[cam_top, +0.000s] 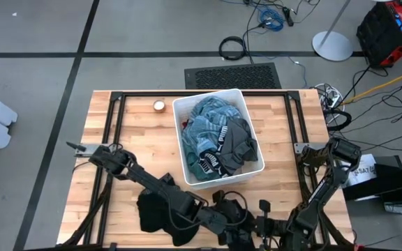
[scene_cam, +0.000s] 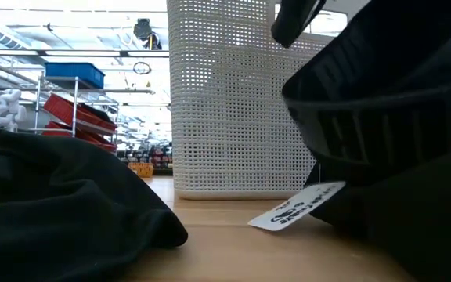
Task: Sort clothes
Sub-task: Put the top black boxer into the laundry bin
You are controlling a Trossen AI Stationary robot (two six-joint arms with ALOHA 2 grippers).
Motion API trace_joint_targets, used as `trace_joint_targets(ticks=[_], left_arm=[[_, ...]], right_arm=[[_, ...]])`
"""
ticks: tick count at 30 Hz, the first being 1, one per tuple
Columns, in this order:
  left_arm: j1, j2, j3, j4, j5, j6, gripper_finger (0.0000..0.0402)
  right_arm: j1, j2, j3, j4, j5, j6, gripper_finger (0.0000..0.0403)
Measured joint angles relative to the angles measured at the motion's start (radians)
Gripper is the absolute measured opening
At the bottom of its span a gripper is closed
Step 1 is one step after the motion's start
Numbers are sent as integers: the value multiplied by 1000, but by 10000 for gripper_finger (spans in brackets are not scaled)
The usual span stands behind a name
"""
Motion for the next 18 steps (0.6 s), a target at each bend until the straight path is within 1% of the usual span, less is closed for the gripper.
trace_joint_targets(ticks=[3, 6, 11, 15, 18], left_arm=[[-6, 7, 0, -23, -1, -39, 0], [-11, 28, 1, -17, -3, -88, 0], [-13, 69, 0, -21, -19, -156, 0], [-15, 91, 0, -15, -20, -165, 0], [-18, 93, 0, 9, -19, -165, 0]], right_arm=[[0, 1, -30, -2, 2, -14, 12], [0, 1, -34, 4, 6, -94, 39], [0, 1, -34, 63, 0, -248, 106], [0, 3, -34, 68, -24, -278, 165], [-12, 17, -34, 63, -43, -280, 199]])
